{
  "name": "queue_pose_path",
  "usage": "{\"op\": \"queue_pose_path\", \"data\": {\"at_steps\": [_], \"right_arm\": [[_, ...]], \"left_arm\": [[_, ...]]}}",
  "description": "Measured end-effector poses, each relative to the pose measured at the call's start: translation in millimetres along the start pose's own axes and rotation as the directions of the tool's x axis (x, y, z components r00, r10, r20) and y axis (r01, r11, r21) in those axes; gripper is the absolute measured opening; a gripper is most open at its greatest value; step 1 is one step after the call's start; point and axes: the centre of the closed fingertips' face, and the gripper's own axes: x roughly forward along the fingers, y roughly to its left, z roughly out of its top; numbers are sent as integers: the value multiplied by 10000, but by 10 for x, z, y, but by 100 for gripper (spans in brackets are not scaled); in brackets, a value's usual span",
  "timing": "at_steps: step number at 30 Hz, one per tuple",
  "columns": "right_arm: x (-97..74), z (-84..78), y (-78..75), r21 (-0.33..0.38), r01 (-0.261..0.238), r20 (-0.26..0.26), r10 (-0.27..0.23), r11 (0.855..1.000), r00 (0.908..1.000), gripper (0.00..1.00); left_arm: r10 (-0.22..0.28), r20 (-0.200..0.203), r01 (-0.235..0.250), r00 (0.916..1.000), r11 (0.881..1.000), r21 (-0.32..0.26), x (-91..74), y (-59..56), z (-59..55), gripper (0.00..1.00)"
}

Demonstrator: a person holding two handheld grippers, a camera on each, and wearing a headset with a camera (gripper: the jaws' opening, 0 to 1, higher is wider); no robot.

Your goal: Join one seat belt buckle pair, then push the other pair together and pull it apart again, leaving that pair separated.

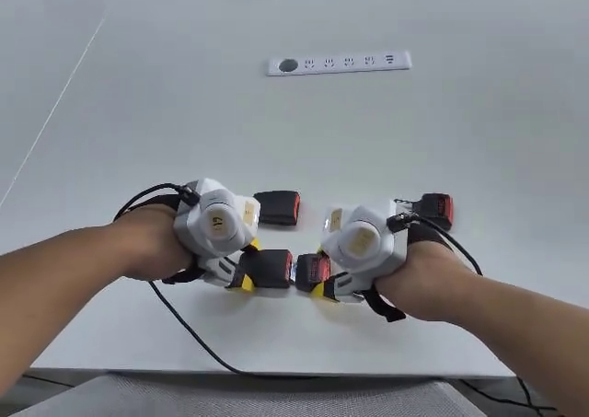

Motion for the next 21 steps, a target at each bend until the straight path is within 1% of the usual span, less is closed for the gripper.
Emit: {"op": "queue_pose_path", "data": {"at_steps": [8,11,14,16,21], "right_arm": [[2,2,0,-64,73,-27,-73,10000,10000,34],[2,2,-2,-68,63,-29,-63,10000,10000,34],[0,5,-1,-51,82,10,-82,10000,10000,35],[-1,9,-8,-116,136,83,-135,9998,9999,35],[-6,22,-11,41,161,188,-161,9999,9997,35]], "left_arm": [[13,-74,-13,10000,10000,-41,1,1,6,33],[25,-158,-26,9999,10000,-83,4,0,13,33],[57,-164,-61,9998,9997,-243,2,2,11,34],[114,-154,-118,9998,9994,-316,0,4,10,34],[385,-94,-390,9992,9977,-558,-13,13,9,34]]}}
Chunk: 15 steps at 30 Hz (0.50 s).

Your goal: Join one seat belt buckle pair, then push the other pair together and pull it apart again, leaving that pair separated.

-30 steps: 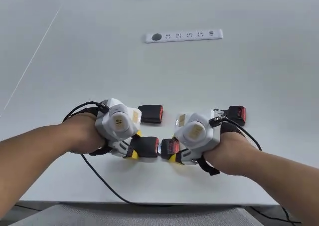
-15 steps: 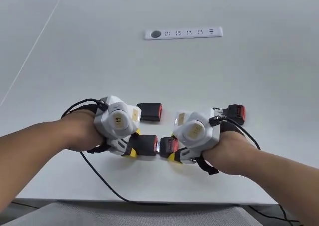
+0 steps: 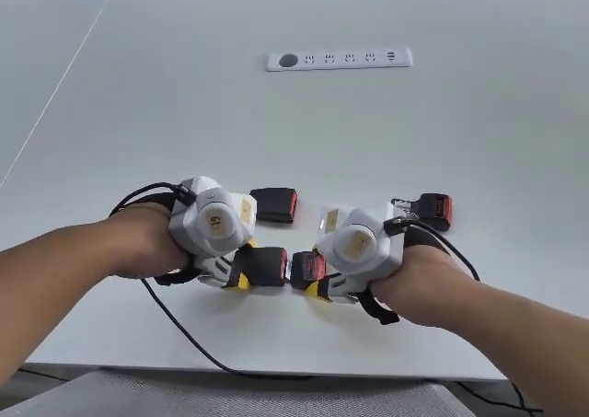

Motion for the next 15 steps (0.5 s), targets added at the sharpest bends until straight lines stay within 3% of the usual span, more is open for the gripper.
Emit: {"op": "queue_pose_path", "data": {"at_steps": [7,15], "right_arm": [[-80,107,6,135,18,342,-23,9999,9994,35],[-199,226,20,-94,103,496,-99,9999,9987,35]], "left_arm": [[285,175,-280,9994,9993,-260,-94,7,27,33],[549,726,-530,9959,9982,-277,-276,12,222,35]]}}
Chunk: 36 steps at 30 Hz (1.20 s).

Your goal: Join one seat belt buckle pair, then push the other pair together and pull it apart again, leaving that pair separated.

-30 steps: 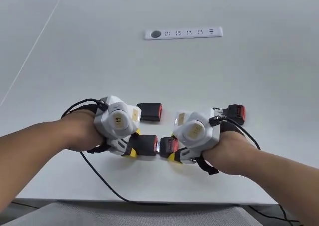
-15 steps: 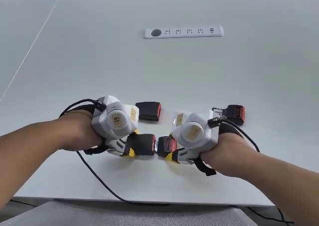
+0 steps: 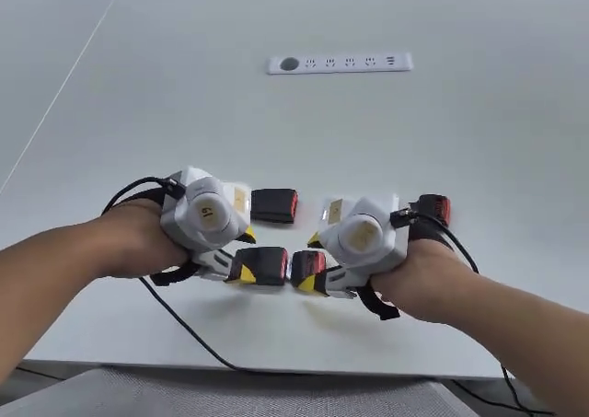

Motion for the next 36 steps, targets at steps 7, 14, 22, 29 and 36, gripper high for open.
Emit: {"op": "queue_pose_path", "data": {"at_steps": [7,14,22,29,36], "right_arm": [[-129,-2,-97,-21,266,-61,-266,9996,9996,35],[-335,-157,-313,52,744,-260,-742,9972,9969,36],[-552,-417,-613,47,1244,-699,-1237,9922,9899,36],[-713,-639,-860,64,1550,-1019,-1535,9879,9829,36],[-844,-939,-1047,251,1704,-1392,-1654,9851,9764,38]], "left_arm": [[441,387,-440,9983,9990,-42,-81,186,174,36],[822,386,-827,9959,9965,123,-67,433,213,39],[1031,325,-1036,9941,9945,148,-35,650,210,40],[1233,89,-1235,9923,9920,269,3,834,126,42],[1155,-171,-1147,9932,9926,408,62,948,96,42]]}}
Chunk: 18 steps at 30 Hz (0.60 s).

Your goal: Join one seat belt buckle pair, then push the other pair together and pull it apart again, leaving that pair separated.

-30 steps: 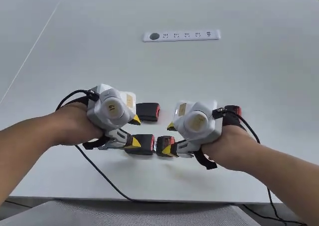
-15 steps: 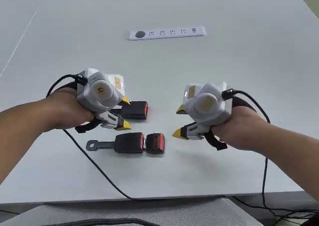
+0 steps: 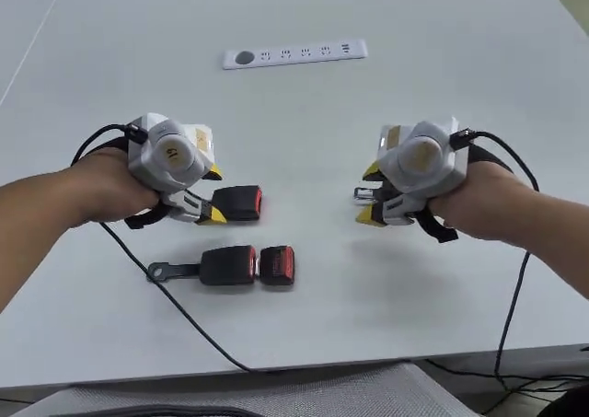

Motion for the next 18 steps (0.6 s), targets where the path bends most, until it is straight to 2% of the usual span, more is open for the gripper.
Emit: {"op": "queue_pose_path", "data": {"at_steps": [4,9,15,18], "right_arm": [[-40,-122,-62,156,34,-152,-32,9999,9999,38],[-71,-331,-143,610,39,-341,-19,9981,9994,38],[-82,-501,-163,557,39,-642,-3,9984,9979,38],[-59,-565,-173,517,-68,-771,108,9986,9970,37]], "left_arm": [[-198,-84,199,9998,9997,152,59,11,4,43],[-278,-352,285,9990,9994,199,147,42,-62,43],[-556,-599,570,9967,9981,219,220,11,-128,43],[-740,-713,754,9947,9970,180,252,-7,-150,39]]}}
